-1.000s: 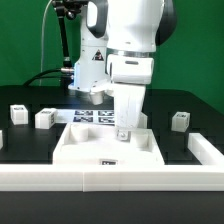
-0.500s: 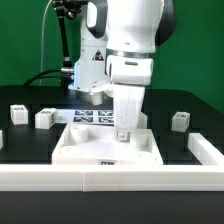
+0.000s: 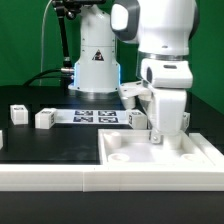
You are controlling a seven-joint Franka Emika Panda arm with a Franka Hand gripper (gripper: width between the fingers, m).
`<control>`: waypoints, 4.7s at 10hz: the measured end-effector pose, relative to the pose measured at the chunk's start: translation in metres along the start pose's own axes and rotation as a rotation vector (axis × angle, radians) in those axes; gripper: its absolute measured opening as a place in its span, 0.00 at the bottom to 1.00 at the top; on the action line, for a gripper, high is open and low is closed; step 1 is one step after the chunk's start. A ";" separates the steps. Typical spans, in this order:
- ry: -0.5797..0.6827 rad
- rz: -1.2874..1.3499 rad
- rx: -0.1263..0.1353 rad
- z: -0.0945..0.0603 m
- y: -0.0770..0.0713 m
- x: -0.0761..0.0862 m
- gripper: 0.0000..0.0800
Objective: Assemble one leg
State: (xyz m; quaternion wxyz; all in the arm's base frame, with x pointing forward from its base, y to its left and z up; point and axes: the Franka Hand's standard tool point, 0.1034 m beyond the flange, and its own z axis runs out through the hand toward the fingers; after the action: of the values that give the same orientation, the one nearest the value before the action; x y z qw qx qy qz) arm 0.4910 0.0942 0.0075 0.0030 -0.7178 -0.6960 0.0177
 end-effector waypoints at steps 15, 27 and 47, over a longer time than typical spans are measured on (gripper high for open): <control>-0.038 0.084 -0.027 -0.053 -0.012 0.001 0.81; 0.083 1.063 -0.066 -0.053 -0.052 0.020 0.81; -0.171 1.830 0.369 -0.040 -0.078 0.041 0.81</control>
Offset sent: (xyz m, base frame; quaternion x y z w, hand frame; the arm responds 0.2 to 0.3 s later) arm 0.0000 0.0000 0.0000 0.0000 0.0000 0.0000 1.0000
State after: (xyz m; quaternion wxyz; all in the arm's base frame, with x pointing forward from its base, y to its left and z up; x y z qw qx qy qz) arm 0.4154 0.1384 0.0487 0.0505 -0.9708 0.1551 0.1761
